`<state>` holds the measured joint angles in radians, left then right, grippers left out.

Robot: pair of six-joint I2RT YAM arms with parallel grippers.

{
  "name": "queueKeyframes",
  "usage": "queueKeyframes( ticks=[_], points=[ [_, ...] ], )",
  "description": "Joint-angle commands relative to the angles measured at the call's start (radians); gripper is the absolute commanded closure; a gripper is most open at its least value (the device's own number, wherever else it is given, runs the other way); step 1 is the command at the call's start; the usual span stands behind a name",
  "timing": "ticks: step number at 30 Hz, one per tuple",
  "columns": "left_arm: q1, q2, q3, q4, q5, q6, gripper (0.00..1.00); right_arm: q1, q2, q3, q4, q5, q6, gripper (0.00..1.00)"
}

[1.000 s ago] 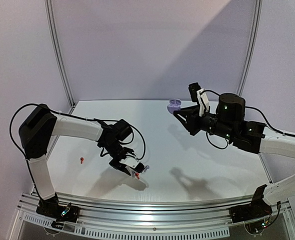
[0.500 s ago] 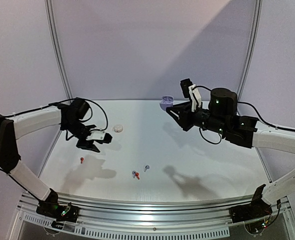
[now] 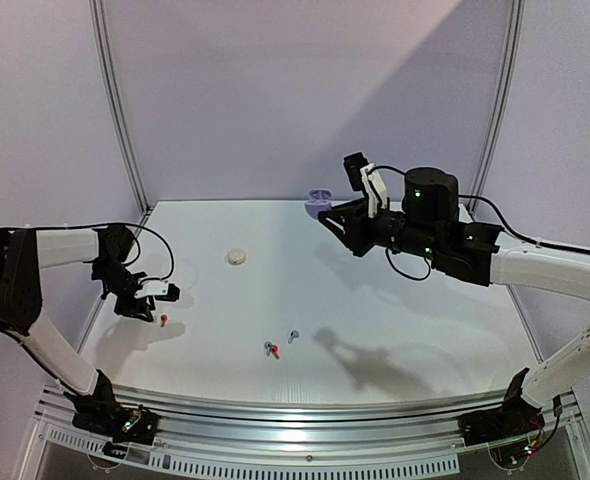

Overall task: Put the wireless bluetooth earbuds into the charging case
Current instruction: Move the left earbud to the corner of the board.

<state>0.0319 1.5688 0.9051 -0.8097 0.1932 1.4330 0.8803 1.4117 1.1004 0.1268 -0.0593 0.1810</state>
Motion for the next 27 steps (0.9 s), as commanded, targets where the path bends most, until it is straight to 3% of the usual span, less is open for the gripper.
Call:
queueKeyframes(
  ticks=[1,11,18,23,27],
  points=[
    [0.003,0.058,-0.025,0.042,-0.012,0.005,0.68,-0.009,-0.015,0.013,-0.020,0.008,-0.003,0.92],
    [-0.068,0.106,-0.058,0.087,0.007,-0.008,0.74,-0.008,-0.027,-0.004,-0.015,0.016,0.000,0.92],
    [-0.065,0.165,-0.041,0.131,-0.071,0.006,0.75,-0.007,-0.045,-0.022,-0.019,0.028,0.000,0.92],
    [-0.124,0.151,-0.033,0.087,-0.017,0.003,0.77,-0.009,-0.051,-0.028,-0.017,0.035,0.000,0.92],
    [-0.193,0.139,-0.052,0.076,0.009,-0.026,0.88,-0.008,-0.047,-0.029,-0.015,0.033,0.002,0.92]
  ],
)
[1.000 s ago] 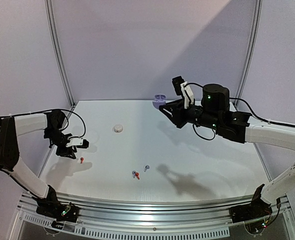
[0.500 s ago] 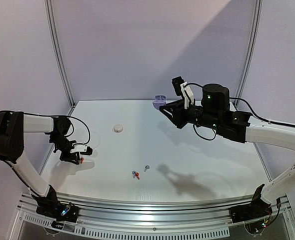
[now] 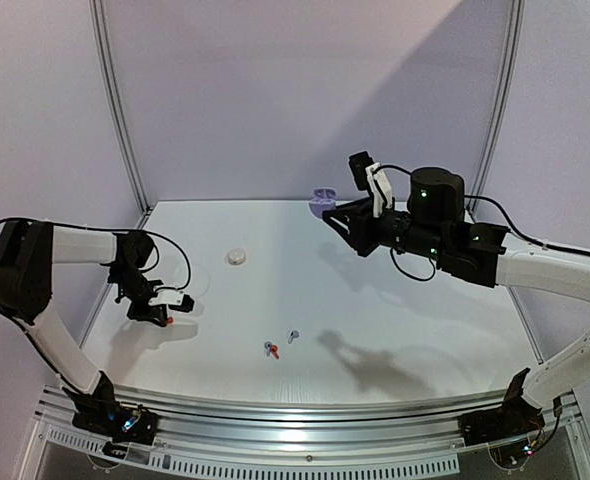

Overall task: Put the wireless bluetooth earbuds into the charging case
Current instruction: Move the left earbud to the corner of the board.

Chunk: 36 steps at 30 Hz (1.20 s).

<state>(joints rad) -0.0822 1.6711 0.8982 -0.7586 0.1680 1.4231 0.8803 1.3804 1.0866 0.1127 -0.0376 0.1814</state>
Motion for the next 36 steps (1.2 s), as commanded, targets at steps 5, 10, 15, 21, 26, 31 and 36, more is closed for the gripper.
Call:
queueKeyframes(
  ticks=[5,10,15,21,26,31,36],
  points=[
    [-0.146,0.036,-0.049,0.002,0.049,-0.077,0.97,-0.008,-0.025,-0.024,-0.005,0.017,0.000,0.92],
    [-0.243,0.019,-0.041,-0.012,0.105,-0.167,0.96,-0.009,-0.035,-0.044,0.006,0.024,0.002,0.92],
    [-0.412,0.063,0.020,0.058,0.159,-0.391,0.95,-0.008,-0.036,-0.055,0.018,0.024,0.005,0.91],
    [-0.554,0.193,0.185,0.100,0.208,-0.675,0.95,-0.008,-0.068,-0.089,0.009,0.032,-0.002,0.92],
    [-0.612,0.244,0.227,0.140,0.221,-0.772,0.95,-0.008,-0.123,-0.136,0.008,0.084,-0.005,0.91],
    [-0.636,0.271,0.296,0.089,0.383,-0.859,0.79,-0.010,-0.155,-0.160,0.015,0.085,-0.012,0.92],
    [-0.608,0.138,0.220,0.066,0.513,-0.772,0.47,-0.012,-0.151,-0.145,0.040,0.052,-0.024,0.92]
  ],
)
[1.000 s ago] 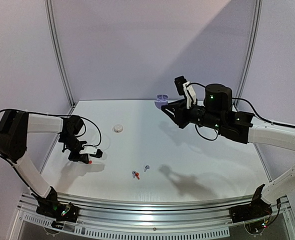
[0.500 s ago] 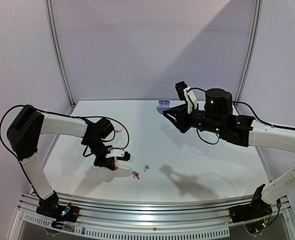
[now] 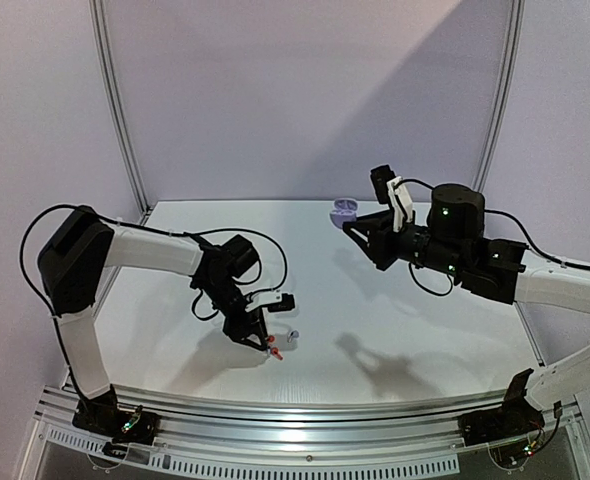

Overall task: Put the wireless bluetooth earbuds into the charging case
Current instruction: Move the left earbud to the corner of the board, then pass from the right arm to the left

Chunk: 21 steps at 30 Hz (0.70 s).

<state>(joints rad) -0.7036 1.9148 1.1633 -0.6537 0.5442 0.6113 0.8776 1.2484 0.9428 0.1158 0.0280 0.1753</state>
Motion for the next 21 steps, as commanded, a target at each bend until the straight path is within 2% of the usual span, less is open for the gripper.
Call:
queueKeyframes(
  ticks=[1,5,10,14,17,21],
  points=[
    [0.026,-0.133,-0.058,-0.040,0.144,0.062,0.44,-0.009,-0.017,0.005,0.041,-0.016,-0.022,0.92],
    [0.110,-0.232,-0.060,-0.055,0.199,0.114,0.34,-0.009,0.017,0.074,0.049,-0.104,-0.032,0.92],
    [0.196,-0.388,-0.050,-0.036,0.297,0.087,0.33,-0.008,0.127,0.222,0.019,-0.227,-0.036,0.91],
    [0.232,-0.541,-0.075,0.026,0.378,-0.022,0.33,0.004,0.216,0.337,0.050,-0.314,-0.023,0.91],
    [0.255,-0.667,-0.139,0.218,0.414,-0.214,0.34,0.029,0.290,0.443,0.049,-0.359,-0.036,0.91],
    [0.272,-0.815,-0.267,0.650,0.435,-0.518,0.34,0.057,0.375,0.561,0.065,-0.404,-0.035,0.90]
  ],
)
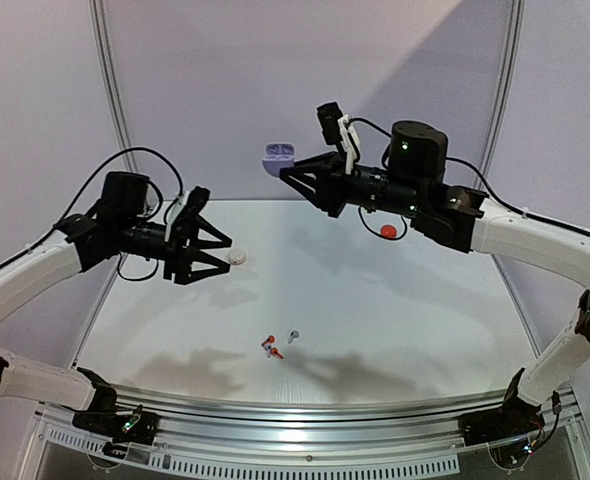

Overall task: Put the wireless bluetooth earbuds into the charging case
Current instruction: Pass from the right arm to the left

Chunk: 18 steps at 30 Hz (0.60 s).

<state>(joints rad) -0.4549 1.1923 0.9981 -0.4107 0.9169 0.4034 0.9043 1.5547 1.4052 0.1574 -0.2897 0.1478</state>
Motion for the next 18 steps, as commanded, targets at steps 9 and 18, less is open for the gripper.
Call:
queueKeyframes(
  ticks=[9,18],
  points=[
    [0.023,-0.139,-0.307,1.171,-0.030,-0.813,0.26,0.110,0.157,0.210,0.034,-0.098,0.000,0.90],
    [-0.030,-0.140,-0.255,1.277,-0.088,-0.934,0.36,0.128,0.191,0.229,0.141,-0.191,0.078,0.90]
  ],
)
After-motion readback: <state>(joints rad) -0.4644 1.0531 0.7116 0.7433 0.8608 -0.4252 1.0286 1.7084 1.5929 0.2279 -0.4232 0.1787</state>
